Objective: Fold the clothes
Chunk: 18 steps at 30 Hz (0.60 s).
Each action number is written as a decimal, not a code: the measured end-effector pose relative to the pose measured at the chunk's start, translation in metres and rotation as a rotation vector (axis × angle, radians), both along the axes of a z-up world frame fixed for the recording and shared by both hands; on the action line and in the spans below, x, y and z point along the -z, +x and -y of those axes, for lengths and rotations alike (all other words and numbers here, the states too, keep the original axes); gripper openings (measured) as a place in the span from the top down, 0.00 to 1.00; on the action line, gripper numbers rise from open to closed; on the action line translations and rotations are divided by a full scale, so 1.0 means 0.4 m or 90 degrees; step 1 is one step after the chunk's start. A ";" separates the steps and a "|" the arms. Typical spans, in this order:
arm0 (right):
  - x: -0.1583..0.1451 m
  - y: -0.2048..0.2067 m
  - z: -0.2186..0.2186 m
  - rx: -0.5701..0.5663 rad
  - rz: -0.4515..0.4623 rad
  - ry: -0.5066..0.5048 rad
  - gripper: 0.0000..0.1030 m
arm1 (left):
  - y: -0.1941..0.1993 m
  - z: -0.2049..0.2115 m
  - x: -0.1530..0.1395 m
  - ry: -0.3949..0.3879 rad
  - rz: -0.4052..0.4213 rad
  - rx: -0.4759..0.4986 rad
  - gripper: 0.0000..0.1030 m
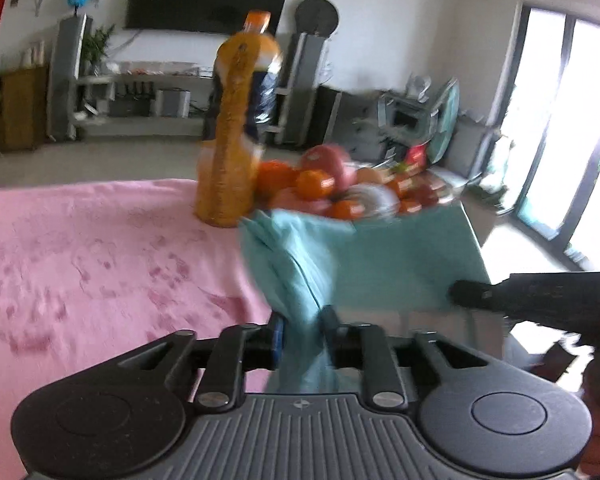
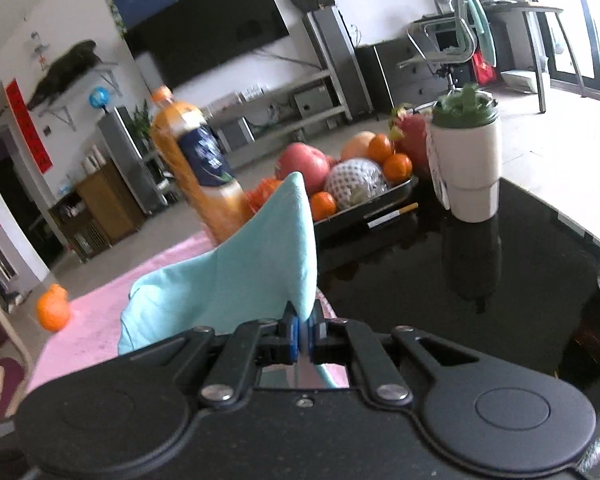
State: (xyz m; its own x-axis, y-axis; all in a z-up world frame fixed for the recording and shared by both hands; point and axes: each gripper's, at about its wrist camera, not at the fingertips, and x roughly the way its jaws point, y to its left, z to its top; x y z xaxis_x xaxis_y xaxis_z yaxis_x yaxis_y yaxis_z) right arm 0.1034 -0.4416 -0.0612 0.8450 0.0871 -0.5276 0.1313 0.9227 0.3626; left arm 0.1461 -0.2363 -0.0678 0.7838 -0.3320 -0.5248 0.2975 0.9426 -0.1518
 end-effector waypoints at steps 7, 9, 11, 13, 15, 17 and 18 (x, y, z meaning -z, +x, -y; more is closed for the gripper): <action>0.045 -0.008 0.059 0.056 -0.050 0.076 0.51 | 0.021 -0.119 0.023 -0.034 -0.095 -0.038 0.72; 0.054 -0.026 0.063 0.066 -0.066 0.108 0.51 | -0.013 -0.117 0.016 -0.034 -0.113 -0.008 0.72; 0.063 -0.048 0.057 0.069 -0.085 0.138 0.53 | -0.036 -0.095 0.014 -0.033 -0.135 0.033 0.73; 0.078 -0.056 0.035 0.062 -0.114 0.135 0.67 | -0.056 -0.063 0.019 -0.007 -0.145 0.069 0.73; 0.086 -0.070 0.001 0.055 -0.138 0.099 0.84 | -0.059 -0.027 0.042 0.029 -0.171 0.097 0.72; 0.101 -0.086 -0.025 0.050 -0.166 0.078 0.83 | -0.060 -0.005 0.076 0.051 -0.219 0.116 0.73; 0.115 -0.093 -0.034 0.051 -0.188 0.068 0.83 | -0.063 -0.002 0.087 0.058 -0.239 0.119 0.72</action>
State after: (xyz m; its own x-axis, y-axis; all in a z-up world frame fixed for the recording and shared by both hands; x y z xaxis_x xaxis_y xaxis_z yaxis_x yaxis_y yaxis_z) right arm 0.0662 -0.4280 -0.1072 0.6628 0.0953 -0.7427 0.3159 0.8637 0.3927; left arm 0.1211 -0.2354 -0.1027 0.4636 -0.3889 -0.7961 0.4042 0.8924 -0.2006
